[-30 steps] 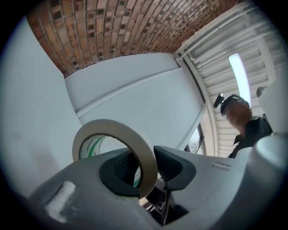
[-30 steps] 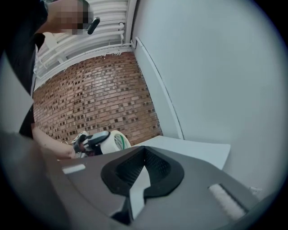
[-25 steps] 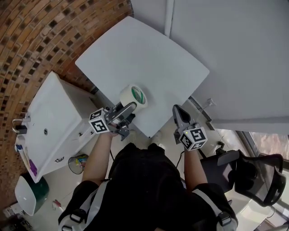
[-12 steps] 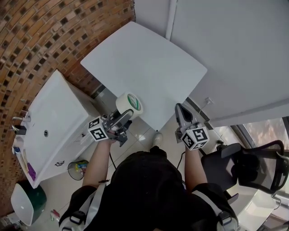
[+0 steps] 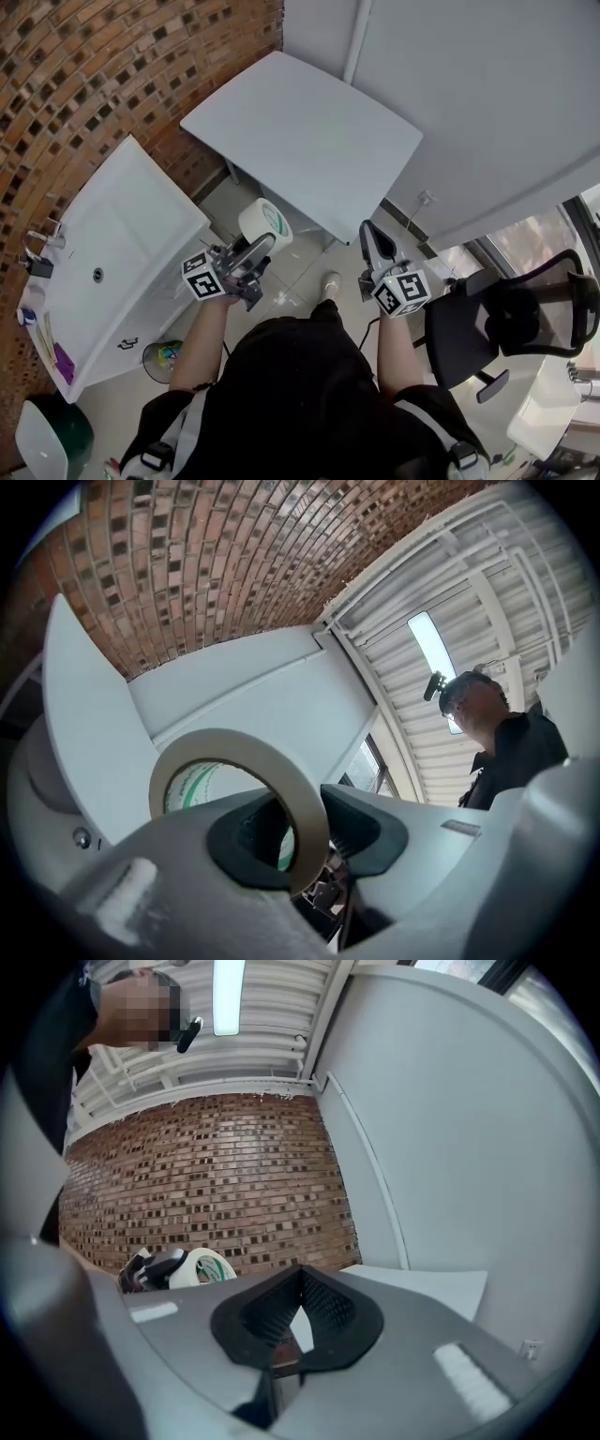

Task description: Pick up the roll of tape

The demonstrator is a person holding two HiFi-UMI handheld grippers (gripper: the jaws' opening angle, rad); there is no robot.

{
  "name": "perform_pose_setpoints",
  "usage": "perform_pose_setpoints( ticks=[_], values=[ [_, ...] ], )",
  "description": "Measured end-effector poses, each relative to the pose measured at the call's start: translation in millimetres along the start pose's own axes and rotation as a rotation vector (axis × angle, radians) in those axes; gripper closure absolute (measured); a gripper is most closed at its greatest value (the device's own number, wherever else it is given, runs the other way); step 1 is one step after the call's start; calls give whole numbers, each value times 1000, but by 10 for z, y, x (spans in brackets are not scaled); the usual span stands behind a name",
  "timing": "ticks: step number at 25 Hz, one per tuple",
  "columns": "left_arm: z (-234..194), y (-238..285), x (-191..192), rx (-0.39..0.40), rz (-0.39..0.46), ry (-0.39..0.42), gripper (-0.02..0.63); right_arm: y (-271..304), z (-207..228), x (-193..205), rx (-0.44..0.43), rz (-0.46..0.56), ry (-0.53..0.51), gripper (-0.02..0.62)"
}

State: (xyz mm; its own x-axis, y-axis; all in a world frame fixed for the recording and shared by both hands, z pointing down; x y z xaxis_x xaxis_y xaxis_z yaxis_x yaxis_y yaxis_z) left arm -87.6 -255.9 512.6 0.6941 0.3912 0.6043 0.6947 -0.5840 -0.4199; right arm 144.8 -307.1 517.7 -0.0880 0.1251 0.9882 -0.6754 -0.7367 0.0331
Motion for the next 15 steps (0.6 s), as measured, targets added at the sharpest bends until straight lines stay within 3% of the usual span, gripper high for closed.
perform_pose_setpoints(
  ticks=[6, 15],
  values=[
    [279, -370, 24, 46, 27, -14, 497, -225, -536, 90, 10, 17, -16, 589],
    [688, -477, 103, 86, 25, 42, 497, -611, -815, 61, 21, 18, -42, 589]
  ],
)
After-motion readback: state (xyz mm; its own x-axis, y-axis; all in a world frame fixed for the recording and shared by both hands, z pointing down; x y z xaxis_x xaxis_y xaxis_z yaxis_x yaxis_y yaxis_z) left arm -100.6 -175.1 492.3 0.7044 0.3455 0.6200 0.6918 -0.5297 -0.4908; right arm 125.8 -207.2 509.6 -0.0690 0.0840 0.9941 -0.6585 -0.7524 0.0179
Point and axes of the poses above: the fingertips, and each gripper's own axes: y forward along the fingers, z to its right, x out of its underside, the point moved 3 cm from there along -y, backward along the fingers, and after that the axes turned 2 degrees about -y, right-handed, at the moved point
